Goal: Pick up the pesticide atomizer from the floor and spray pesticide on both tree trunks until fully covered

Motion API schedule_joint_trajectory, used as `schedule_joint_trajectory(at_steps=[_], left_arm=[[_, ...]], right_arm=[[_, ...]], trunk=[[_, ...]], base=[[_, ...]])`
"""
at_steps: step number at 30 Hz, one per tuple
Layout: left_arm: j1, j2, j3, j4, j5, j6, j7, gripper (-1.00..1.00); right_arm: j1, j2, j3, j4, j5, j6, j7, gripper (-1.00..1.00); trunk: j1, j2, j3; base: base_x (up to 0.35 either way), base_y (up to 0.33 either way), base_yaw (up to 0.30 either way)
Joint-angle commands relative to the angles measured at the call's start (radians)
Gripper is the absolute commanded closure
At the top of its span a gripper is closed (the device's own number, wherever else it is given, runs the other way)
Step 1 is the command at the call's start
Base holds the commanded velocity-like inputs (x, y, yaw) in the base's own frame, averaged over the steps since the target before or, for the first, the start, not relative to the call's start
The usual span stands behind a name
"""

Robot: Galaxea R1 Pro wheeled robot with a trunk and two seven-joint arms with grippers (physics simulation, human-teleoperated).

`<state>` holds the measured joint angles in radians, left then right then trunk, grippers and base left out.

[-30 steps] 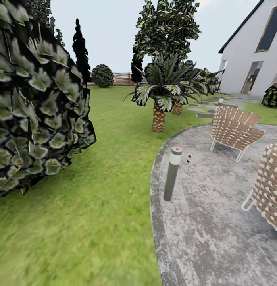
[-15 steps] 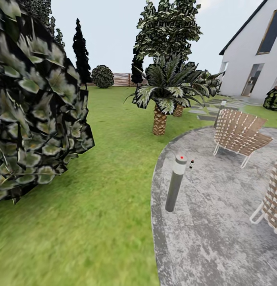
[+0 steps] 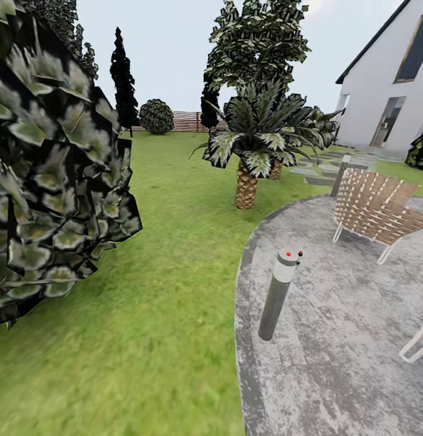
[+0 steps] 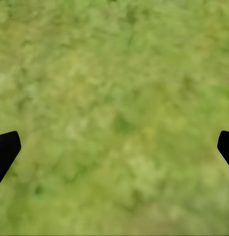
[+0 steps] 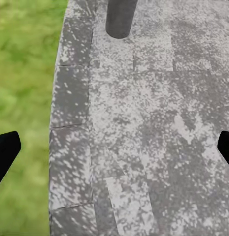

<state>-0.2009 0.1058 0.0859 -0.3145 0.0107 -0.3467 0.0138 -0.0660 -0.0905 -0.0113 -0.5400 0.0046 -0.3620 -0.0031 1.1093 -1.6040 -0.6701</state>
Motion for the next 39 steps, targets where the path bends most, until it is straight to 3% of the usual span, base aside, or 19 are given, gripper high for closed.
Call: schedule_joint_trajectory(at_steps=[1, 39], left_arm=[[0.000, 0.000, 0.000, 0.000, 0.000, 0.000, 0.000, -1.00], [0.000, 0.000, 0.000, 0.000, 0.000, 0.000, 0.000, -1.00]], right_arm=[[0.000, 0.000, 0.000, 0.000, 0.000, 0.000, 0.000, -1.00], [0.000, 0.000, -0.001, -0.001, -0.003, 0.001, 0.000, -1.00]], trunk=[[0.000, 0.000, 0.000], [0.000, 0.000, 0.000]], base=[[0.315, 0.148, 0.000], [0.323, 0.119, 0.000]])
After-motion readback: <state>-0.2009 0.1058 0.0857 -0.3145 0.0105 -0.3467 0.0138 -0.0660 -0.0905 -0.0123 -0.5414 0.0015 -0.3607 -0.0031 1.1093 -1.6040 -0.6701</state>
